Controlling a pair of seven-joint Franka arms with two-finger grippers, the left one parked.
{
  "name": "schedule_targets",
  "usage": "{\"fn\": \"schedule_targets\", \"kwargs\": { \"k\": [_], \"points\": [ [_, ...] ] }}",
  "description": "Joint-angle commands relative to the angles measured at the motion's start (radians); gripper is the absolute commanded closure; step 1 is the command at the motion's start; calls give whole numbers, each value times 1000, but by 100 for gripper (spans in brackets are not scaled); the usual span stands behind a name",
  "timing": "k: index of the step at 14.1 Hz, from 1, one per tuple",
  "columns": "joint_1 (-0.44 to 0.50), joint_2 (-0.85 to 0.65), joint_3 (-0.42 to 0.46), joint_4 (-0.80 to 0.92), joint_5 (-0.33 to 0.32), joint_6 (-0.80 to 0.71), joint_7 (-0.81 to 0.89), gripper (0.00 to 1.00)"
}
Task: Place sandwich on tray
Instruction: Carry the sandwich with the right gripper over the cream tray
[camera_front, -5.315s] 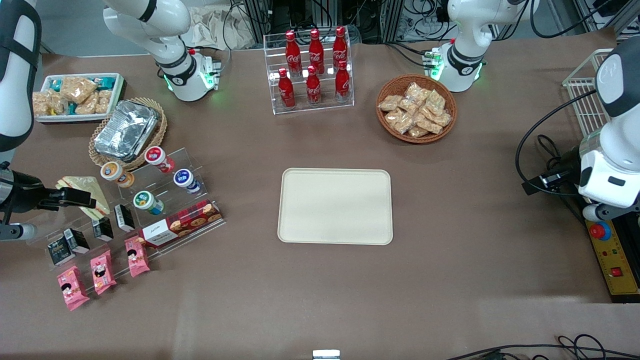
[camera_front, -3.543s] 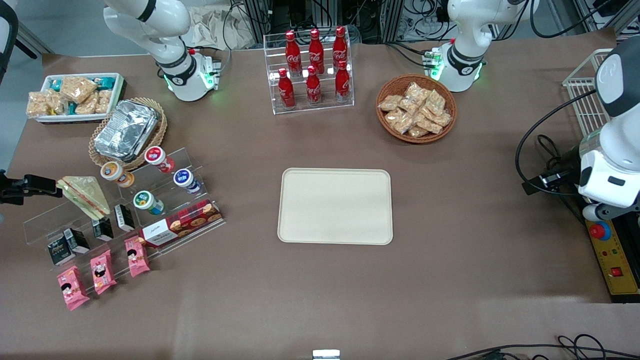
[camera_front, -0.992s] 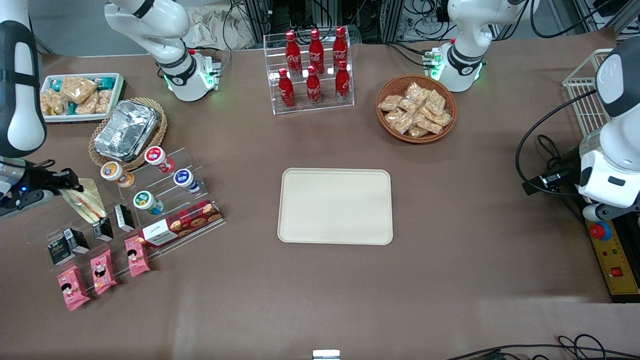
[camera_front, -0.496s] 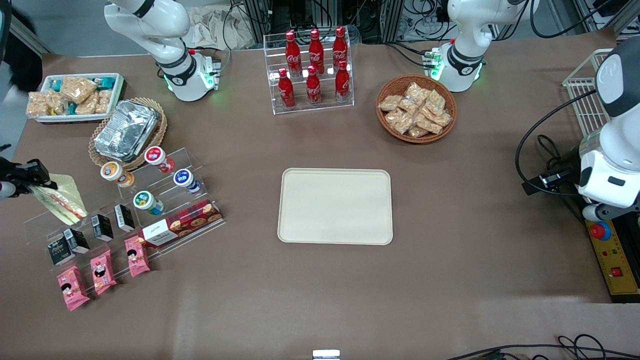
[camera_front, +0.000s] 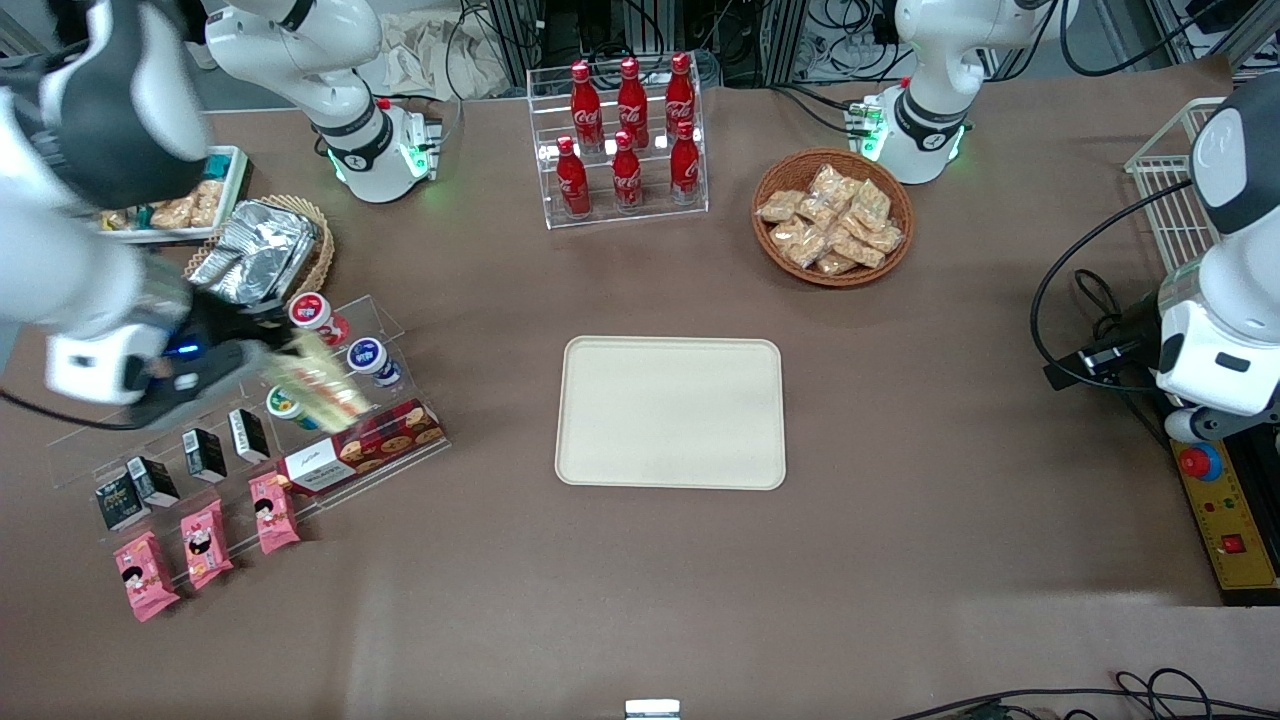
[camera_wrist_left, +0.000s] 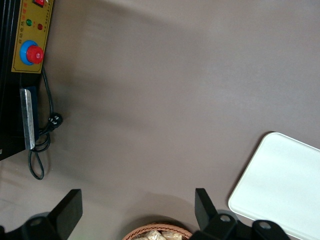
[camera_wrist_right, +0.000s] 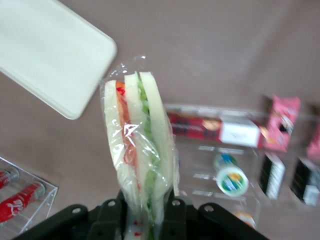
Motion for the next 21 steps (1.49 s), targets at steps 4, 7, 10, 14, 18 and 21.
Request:
{"fn": "schedule_targets", "kwargs": {
  "k": [4, 7, 10, 14, 18, 21],
  "points": [
    [213, 189, 3, 23, 0, 292, -42, 72],
    [314, 307, 1, 42, -3, 505, -41, 72],
    [360, 448, 0, 135, -15, 573, -39, 72],
    [419, 575, -2, 154, -95, 736, -56, 71],
    [449, 628, 0, 151, -192, 770, -56, 71],
    [469, 638, 0, 149, -190, 773, -56, 71]
  ]
}}
